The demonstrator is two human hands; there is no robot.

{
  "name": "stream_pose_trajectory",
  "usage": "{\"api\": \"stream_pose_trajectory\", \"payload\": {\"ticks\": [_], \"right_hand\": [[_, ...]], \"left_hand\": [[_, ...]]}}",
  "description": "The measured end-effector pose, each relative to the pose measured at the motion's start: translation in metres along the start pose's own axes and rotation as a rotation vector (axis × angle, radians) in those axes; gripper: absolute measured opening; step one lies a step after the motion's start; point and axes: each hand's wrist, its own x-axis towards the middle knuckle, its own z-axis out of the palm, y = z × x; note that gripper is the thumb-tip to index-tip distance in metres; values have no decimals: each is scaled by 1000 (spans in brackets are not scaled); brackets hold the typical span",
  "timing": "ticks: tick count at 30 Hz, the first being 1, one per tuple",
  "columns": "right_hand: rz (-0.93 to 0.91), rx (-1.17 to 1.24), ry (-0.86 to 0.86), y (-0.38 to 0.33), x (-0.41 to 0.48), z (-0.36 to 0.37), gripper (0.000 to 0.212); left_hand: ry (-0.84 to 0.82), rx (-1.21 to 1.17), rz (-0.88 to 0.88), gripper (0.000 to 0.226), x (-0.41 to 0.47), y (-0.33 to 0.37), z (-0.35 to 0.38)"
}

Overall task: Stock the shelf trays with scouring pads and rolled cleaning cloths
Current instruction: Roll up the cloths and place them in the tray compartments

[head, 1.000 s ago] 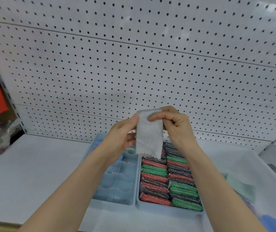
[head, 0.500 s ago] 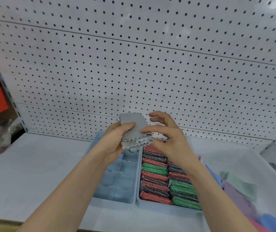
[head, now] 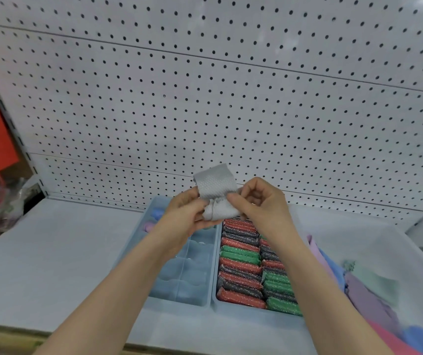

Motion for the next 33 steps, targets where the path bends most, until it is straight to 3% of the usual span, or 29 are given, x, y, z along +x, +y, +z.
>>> {"api": "stream_pose_trajectory", "payload": {"ticks": [2, 7, 12, 15, 19, 22, 25, 29, 33], "right_hand": [[8, -50, 0, 4, 0, 1, 24], [133, 5, -25, 7, -5, 6, 21], [385, 285, -354, 16, -12, -2, 49], [417, 337, -351, 20, -15, 3, 34], [378, 288, -328, 25, -16, 13, 29], [330, 277, -305, 27, -18, 18, 27], [311, 292, -237, 28, -18, 22, 28], [243, 189, -179, 36, -17, 30, 33], [197, 35, -214, 44, -19, 43, 41]], "left_hand": [[-10, -33, -15, 29, -3, -3, -1], [85, 209, 100, 30, -4, -17, -4], [69, 142, 111, 36, -6, -23, -15], [46, 189, 130, 41, -11, -26, -20], [49, 233, 149, 38, -12, -31, -28], [30, 247, 140, 17, -13, -33, -34], [64, 198, 94, 25, -15, -34, -37], [64, -4, -39, 20, -13, -39, -42], [105, 114, 8, 17, -15, -49, -50]]}}
